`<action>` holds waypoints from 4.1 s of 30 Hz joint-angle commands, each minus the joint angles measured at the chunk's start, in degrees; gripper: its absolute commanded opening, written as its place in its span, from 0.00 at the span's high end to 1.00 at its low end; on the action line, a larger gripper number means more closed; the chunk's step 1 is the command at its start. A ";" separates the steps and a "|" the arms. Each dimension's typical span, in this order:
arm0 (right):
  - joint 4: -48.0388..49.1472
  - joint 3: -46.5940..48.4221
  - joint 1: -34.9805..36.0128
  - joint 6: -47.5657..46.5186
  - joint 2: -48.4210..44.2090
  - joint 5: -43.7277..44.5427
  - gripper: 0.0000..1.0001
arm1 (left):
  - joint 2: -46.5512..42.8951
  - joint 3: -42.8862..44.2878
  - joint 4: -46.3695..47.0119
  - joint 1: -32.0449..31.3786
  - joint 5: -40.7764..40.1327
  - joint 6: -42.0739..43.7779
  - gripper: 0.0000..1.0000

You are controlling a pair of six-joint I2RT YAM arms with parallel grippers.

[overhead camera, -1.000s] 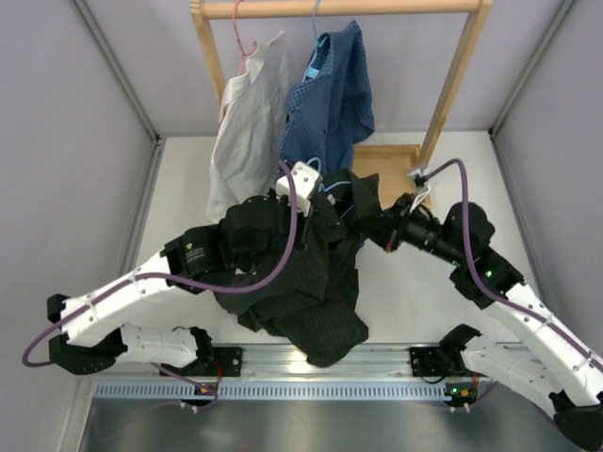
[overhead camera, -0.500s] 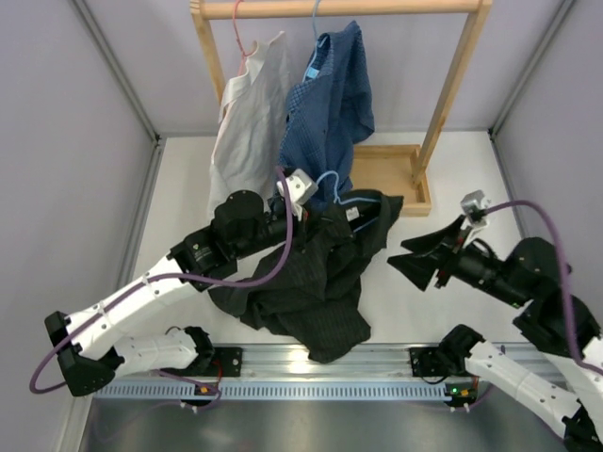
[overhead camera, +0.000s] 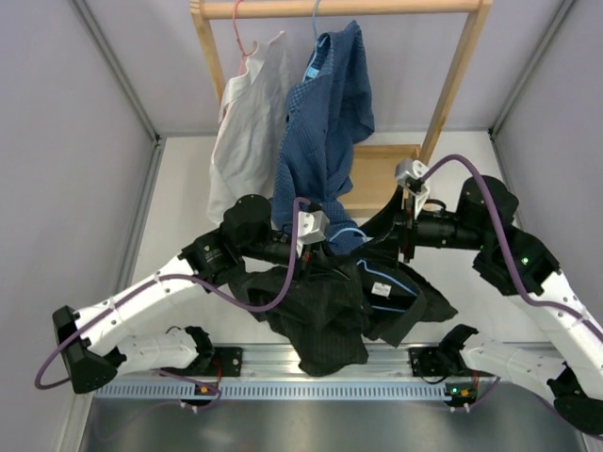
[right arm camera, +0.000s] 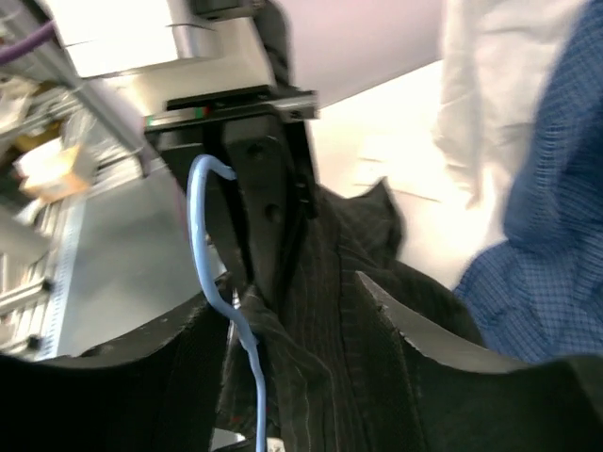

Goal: Place the shirt on the hanger

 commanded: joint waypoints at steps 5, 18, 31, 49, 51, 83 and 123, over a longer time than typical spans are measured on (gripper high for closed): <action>19.78 -3.07 0.51 4.76 1.48 -14.18 0.87 | 2.27 4.51 1.97 -0.17 8.01 1.27 1.00; 0.65 7.72 0.42 -0.94 -5.11 13.23 1.00 | -15.63 2.51 -7.11 -0.08 -53.30 -3.37 0.02; -7.10 27.06 0.42 1.69 -0.98 -0.11 1.00 | -23.40 -13.94 6.68 -0.17 -63.61 -7.52 0.03; -21.25 27.35 0.51 -7.98 -6.95 22.29 1.00 | -25.32 -11.48 -10.44 -0.08 -102.82 -27.81 1.00; -20.90 26.63 0.42 -7.98 -6.96 22.56 1.00 | -25.32 -11.13 -10.80 -0.08 -101.08 -27.82 1.00; -19.23 26.81 0.51 -9.64 -4.32 10.61 1.00 | 18.96 47.57 -38.64 -0.08 0.00 24.47 0.03; -39.34 11.08 0.86 -11.75 -24.80 13.17 0.41 | 16.87 38.97 -40.42 0.10 10.46 30.37 1.00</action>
